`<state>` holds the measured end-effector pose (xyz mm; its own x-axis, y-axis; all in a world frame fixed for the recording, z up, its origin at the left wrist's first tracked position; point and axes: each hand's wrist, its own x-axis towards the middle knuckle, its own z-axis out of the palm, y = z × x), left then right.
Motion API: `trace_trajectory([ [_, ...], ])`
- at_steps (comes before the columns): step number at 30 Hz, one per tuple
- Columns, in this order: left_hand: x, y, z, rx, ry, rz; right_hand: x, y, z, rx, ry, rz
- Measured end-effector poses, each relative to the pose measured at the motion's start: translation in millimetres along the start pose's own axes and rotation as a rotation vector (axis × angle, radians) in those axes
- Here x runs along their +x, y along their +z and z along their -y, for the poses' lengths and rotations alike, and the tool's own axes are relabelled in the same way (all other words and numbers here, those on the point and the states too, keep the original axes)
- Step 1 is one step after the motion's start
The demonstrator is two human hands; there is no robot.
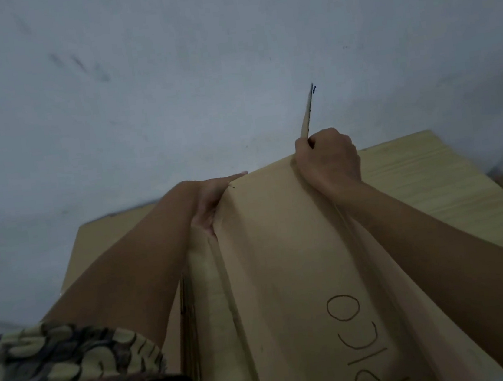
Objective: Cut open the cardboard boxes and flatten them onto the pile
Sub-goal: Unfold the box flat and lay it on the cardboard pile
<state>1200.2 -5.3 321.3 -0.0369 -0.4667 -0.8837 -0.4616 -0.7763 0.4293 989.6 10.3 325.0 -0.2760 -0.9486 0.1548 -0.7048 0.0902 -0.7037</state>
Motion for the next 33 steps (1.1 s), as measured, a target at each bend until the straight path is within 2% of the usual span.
trace_trajectory([
  [3, -14.8, 7.8, 8.7, -0.020, 0.012, -0.015, -15.4, -14.1, 4.5, 0.003, -0.060, -0.069],
  [6, -25.0, 3.2, 26.9, -0.020, 0.042, -0.167, -26.8, -27.1, 10.3, -0.010, -0.119, -0.131],
  [7, -26.5, 0.9, 34.5, -0.054, 0.049, -0.166, -29.1, -31.2, 11.7, -0.013, -0.134, -0.146],
  [11, -27.9, -4.7, 54.3, -0.233, 0.091, -0.001, -32.8, -36.7, 5.1, -0.053, -0.138, -0.155],
  [16, -27.4, -9.7, 80.9, -0.420, 0.237, 0.192, -43.7, -30.5, -7.9, -0.130, -0.166, -0.157],
  [20, -48.6, -22.3, 91.0, -0.288, 0.374, 0.292, -49.4, -19.5, -14.0, -0.209, -0.147, -0.154],
  [22, -54.1, -24.4, 97.3, -0.244, 0.379, 0.320, -50.5, -14.4, -15.0, -0.196, -0.126, -0.145],
  [26, -45.7, -17.2, 120.7, -0.587, 0.377, 0.391, -53.0, -6.8, -10.8, -0.112, -0.140, -0.123],
  [28, -42.5, -12.0, 127.6, -0.684, 0.392, 0.435, -49.7, -8.7, -8.0, -0.100, -0.167, -0.135],
  [30, -49.7, -14.9, 120.1, -0.617, 0.457, 0.460, -42.2, -16.2, -2.4, -0.109, -0.181, -0.161],
  [33, -79.3, -30.7, 85.5, -0.193, 0.559, 0.328, -26.7, -35.2, 12.1, -0.077, -0.162, -0.205],
])
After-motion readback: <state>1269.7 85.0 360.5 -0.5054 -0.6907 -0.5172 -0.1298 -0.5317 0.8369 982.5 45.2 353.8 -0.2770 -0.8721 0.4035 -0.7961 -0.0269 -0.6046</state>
